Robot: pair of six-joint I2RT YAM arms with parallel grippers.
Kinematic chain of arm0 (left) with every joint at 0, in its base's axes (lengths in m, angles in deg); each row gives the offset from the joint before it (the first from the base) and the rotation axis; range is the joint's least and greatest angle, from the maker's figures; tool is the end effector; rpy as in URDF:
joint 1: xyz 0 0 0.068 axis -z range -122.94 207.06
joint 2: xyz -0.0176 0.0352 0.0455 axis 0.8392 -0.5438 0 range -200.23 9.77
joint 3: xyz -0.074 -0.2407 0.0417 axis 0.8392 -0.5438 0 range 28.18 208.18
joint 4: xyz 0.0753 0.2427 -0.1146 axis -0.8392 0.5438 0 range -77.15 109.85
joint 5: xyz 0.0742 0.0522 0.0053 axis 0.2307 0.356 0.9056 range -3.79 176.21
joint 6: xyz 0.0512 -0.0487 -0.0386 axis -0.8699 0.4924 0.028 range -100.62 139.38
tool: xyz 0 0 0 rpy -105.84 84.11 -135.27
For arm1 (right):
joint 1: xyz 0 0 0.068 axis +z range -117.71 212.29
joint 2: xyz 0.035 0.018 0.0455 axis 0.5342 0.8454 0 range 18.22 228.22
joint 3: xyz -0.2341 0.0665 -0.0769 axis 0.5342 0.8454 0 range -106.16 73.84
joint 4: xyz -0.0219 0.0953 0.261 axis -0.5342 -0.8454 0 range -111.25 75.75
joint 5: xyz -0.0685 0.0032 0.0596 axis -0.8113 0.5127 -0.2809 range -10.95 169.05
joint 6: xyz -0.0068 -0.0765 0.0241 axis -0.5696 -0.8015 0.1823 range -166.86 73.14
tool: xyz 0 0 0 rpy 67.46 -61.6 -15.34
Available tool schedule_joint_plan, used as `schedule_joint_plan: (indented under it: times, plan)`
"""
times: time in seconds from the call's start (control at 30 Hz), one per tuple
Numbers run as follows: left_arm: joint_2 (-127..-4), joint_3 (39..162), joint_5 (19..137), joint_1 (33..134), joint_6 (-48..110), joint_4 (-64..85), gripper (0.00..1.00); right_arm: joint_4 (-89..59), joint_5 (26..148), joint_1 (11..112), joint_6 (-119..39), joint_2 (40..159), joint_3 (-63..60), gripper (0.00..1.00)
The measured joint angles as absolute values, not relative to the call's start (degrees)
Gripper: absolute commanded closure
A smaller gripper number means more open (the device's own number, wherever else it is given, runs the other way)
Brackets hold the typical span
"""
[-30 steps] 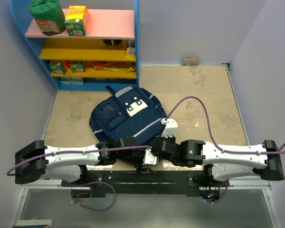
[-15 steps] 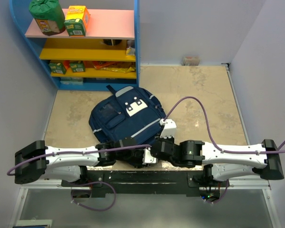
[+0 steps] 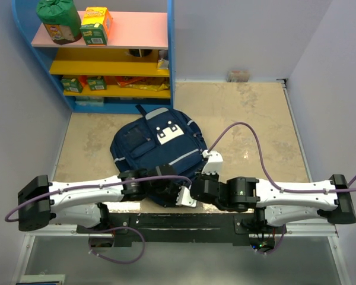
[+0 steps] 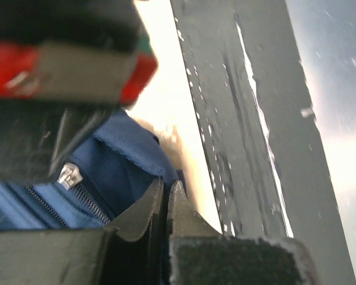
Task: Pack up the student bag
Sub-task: Zip the student bag at the center of the board.
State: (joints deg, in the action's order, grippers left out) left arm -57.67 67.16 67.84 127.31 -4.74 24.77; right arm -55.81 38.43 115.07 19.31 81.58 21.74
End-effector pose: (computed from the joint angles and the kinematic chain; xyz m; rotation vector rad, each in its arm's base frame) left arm 0.0782 -0.2827 0.1771 1.8434 1.4682 -0.7753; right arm 0.0771 0.2486 0.2396 -0.0478 2.2687 0.5067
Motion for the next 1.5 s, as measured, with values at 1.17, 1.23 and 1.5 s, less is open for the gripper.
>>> schedule_joint_plan:
  times: [1.17, 1.23, 1.5]
  plan:
    - [-61.08, 94.04, 59.75, 123.60, -42.20, 73.14, 1.00, -41.04, 42.19, 96.69, 13.21, 88.75, 25.65, 1.00]
    - [-60.77, 94.04, 60.19, 123.60, -41.96, 73.27, 0.95, -40.32, 43.39, 96.38, 11.73, 88.07, 25.85, 1.00]
    - [-47.42, 85.74, 56.13, 124.32, -32.83, 68.14, 0.29, -37.63, 43.56, 97.56, 7.68, 73.95, 33.50, 1.00]
